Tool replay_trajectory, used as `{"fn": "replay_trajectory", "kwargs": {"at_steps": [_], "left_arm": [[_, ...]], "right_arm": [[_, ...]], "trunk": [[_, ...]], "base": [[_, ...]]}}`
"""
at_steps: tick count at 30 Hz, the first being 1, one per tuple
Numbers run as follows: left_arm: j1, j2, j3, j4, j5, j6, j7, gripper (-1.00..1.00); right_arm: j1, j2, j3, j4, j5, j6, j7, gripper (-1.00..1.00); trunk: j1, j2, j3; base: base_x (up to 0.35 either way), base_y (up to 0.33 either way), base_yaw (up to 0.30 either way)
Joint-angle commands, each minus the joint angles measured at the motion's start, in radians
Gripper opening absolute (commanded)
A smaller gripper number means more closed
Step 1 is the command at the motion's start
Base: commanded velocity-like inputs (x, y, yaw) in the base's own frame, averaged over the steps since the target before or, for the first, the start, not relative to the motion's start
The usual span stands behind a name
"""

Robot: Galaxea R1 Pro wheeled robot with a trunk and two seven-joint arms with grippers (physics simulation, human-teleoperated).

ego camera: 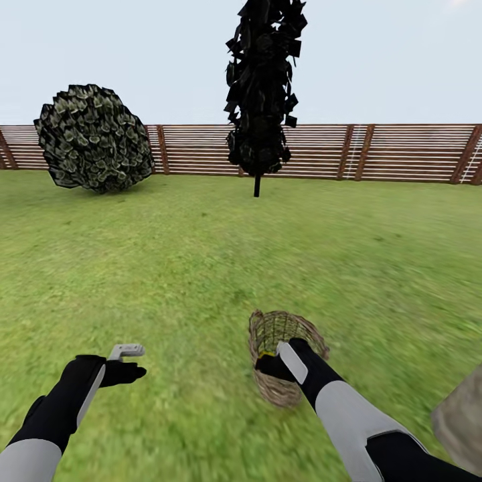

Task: Take the three Easter eggs out of the wicker basket on the lawn in the garden, then place them on the lawn next to a single tree (choose any tree) so that all three eggs are next to the same tree and none are left in the basket.

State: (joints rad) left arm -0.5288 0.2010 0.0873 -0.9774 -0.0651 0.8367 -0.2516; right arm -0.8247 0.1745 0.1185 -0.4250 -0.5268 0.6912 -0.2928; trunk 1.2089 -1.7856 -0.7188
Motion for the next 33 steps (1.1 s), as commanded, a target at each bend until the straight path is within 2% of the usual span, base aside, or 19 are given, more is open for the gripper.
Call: {"fn": "replay_trajectory", "kwargs": {"at_steps": [1, 4, 7, 9, 11, 14, 25, 33], "left_arm": [[0.000, 0.000, 0.002, -0.001, -0.007, 0.004, -0.008, 1.00], [0.000, 0.000, 0.002, -0.001, -0.008, 0.004, -0.023, 1.00], [0.000, 0.000, 0.002, -0.001, -0.011, 0.004, -0.071, 1.00], [0.000, 0.000, 0.002, -0.002, -0.013, 0.004, -0.093, 1.00], [0.000, 0.000, 0.002, -0.002, -0.014, 0.004, -0.112, 1.00], [0.000, 0.000, 0.002, -0.002, -0.014, 0.005, -0.118, 1.00], [0.000, 0.001, 0.004, -0.002, -0.013, 0.005, -0.121, 1.00], [0.000, 0.001, 0.005, -0.002, -0.013, 0.005, -0.121, 1.00]], "right_arm": [[-0.001, 0.000, -0.004, -0.004, -0.010, 0.002, -0.009, 1.00], [-0.001, 0.000, -0.026, -0.034, -0.012, 0.011, -0.010, 1.00], [0.000, 0.000, -0.045, -0.110, -0.017, 0.085, -0.009, 1.00], [0.000, 0.000, -0.066, -0.157, -0.030, 0.128, -0.008, 1.00], [0.000, 0.000, -0.112, -0.223, -0.055, 0.171, -0.010, 1.00], [0.000, 0.000, -0.137, -0.251, -0.065, 0.193, -0.011, 1.00], [-0.001, 0.000, -0.148, -0.259, -0.061, 0.193, -0.012, 1.00], [-0.001, 0.000, -0.153, -0.254, -0.059, 0.187, -0.014, 1.00]], "trunk": [[0.000, 0.000, -0.001], [0.000, 0.000, -0.001], [0.000, 0.000, -0.001], [0.000, 0.000, -0.001], [0.000, 0.000, -0.001], [0.000, 0.000, -0.001], [0.000, 0.000, -0.001], [0.000, 0.000, -0.001]], "base": [[0.114, 0.019, 0.000], [0.109, 0.010, 0.000], [0.041, 0.003, 0.000], [0.014, 0.001, 0.000], [0.006, 0.000, 0.000], [0.004, 0.011, 0.000], [0.046, 0.141, 0.000], [0.017, 0.253, -0.054]]}}
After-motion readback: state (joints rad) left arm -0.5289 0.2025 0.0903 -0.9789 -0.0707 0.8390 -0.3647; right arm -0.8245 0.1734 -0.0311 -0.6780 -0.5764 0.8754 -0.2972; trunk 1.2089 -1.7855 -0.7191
